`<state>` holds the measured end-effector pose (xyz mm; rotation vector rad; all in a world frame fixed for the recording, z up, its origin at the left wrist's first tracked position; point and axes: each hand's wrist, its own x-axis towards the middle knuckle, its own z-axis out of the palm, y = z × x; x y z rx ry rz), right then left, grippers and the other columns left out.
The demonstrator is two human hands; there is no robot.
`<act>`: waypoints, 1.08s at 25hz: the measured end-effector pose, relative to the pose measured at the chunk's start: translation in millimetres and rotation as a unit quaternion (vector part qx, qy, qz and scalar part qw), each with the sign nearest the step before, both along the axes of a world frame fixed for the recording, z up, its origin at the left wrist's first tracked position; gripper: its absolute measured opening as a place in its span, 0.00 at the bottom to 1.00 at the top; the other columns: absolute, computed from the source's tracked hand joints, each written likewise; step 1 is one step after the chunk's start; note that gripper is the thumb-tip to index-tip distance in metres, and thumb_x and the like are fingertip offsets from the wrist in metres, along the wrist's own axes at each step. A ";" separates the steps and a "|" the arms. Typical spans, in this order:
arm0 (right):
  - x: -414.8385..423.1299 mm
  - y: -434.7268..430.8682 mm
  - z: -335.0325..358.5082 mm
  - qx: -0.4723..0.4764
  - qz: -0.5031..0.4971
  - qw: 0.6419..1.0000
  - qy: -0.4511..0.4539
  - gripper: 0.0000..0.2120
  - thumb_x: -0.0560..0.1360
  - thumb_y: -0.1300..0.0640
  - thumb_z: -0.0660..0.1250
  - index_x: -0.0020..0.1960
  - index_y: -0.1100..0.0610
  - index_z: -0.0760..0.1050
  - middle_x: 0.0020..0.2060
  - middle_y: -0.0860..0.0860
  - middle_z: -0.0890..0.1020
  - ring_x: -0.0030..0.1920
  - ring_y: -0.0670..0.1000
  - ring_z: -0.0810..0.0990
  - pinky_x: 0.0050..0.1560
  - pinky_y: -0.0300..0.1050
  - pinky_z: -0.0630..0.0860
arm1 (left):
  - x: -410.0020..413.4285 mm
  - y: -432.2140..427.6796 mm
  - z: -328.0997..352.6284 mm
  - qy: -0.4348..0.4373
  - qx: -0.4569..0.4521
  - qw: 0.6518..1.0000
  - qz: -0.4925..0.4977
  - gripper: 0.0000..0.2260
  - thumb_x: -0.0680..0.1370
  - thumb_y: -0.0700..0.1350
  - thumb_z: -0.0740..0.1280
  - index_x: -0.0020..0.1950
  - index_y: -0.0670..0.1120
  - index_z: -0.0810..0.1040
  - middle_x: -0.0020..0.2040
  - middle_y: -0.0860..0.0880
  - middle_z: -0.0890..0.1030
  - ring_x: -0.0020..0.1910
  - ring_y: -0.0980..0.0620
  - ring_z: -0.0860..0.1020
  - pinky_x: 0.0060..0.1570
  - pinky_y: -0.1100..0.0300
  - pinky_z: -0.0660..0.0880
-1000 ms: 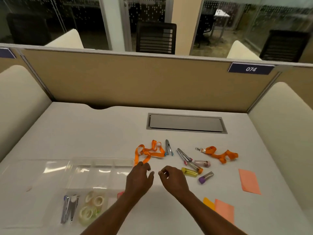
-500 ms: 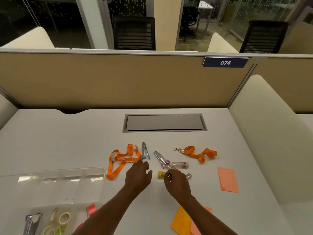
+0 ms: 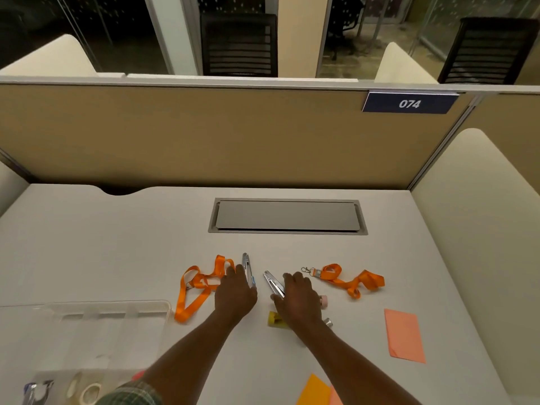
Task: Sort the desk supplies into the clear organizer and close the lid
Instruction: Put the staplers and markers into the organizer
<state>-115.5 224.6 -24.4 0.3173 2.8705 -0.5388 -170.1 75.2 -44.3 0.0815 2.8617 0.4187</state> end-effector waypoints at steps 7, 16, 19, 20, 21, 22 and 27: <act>-18.0 -8.3 -18.0 0.058 0.007 0.997 -0.043 0.20 0.75 0.47 0.66 0.62 0.56 0.70 0.56 0.53 0.76 0.56 0.54 0.75 0.52 0.48 0.73 | -20.2 3.7 -17.8 -0.027 -0.012 0.998 0.063 0.34 0.72 0.67 0.64 0.68 0.45 0.67 0.64 0.48 0.76 0.58 0.50 0.78 0.49 0.59 0.78; -24.1 -0.8 -15.5 -0.092 -0.111 0.990 -0.002 0.18 0.70 0.43 0.66 0.55 0.51 0.72 0.48 0.49 0.78 0.49 0.51 0.78 0.45 0.44 0.74 | -17.3 16.6 -3.1 -0.033 0.000 0.995 0.094 0.28 0.70 0.61 0.67 0.63 0.46 0.70 0.60 0.49 0.75 0.53 0.51 0.78 0.46 0.61 0.78; -18.1 4.3 -11.6 -0.193 -0.156 0.967 0.054 0.20 0.71 0.44 0.72 0.58 0.49 0.69 0.45 0.48 0.80 0.44 0.48 0.80 0.43 0.42 0.76 | -12.1 15.4 9.2 -0.036 0.021 0.995 0.095 0.28 0.70 0.61 0.67 0.64 0.46 0.69 0.60 0.49 0.75 0.54 0.52 0.77 0.44 0.63 0.76; -14.5 5.4 -8.9 -0.216 -0.162 0.960 0.068 0.21 0.71 0.45 0.73 0.58 0.49 0.68 0.44 0.48 0.80 0.44 0.48 0.80 0.43 0.41 0.76 | -10.2 14.5 13.6 -0.033 0.028 0.995 0.093 0.28 0.70 0.61 0.67 0.63 0.46 0.69 0.59 0.49 0.75 0.53 0.52 0.77 0.44 0.63 0.77; -10.0 5.8 -5.2 -0.236 -0.167 0.954 0.077 0.21 0.72 0.46 0.73 0.59 0.48 0.68 0.43 0.48 0.80 0.44 0.48 0.80 0.42 0.40 0.75 | -6.7 12.4 19.7 -0.031 0.036 0.995 0.091 0.28 0.69 0.61 0.67 0.62 0.46 0.70 0.58 0.49 0.75 0.52 0.52 0.78 0.43 0.63 0.77; -4.7 6.4 -0.6 -0.258 -0.173 0.947 0.084 0.21 0.72 0.47 0.74 0.59 0.47 0.68 0.42 0.48 0.80 0.44 0.48 0.80 0.41 0.38 0.73 | -3.1 10.3 24.5 -0.032 0.050 0.994 0.088 0.28 0.69 0.61 0.67 0.62 0.46 0.71 0.56 0.49 0.76 0.52 0.52 0.78 0.42 0.63 0.77; 18.8 2.9 24.2 -0.384 -0.204 0.897 0.085 0.20 0.71 0.52 0.75 0.59 0.46 0.70 0.43 0.47 0.83 0.44 0.46 0.82 0.42 0.37 0.74 | 25.1 -10.4 48.3 -0.047 0.174 0.981 0.074 0.20 0.69 0.58 0.70 0.51 0.48 0.71 0.40 0.53 0.75 0.39 0.55 0.75 0.36 0.65 0.72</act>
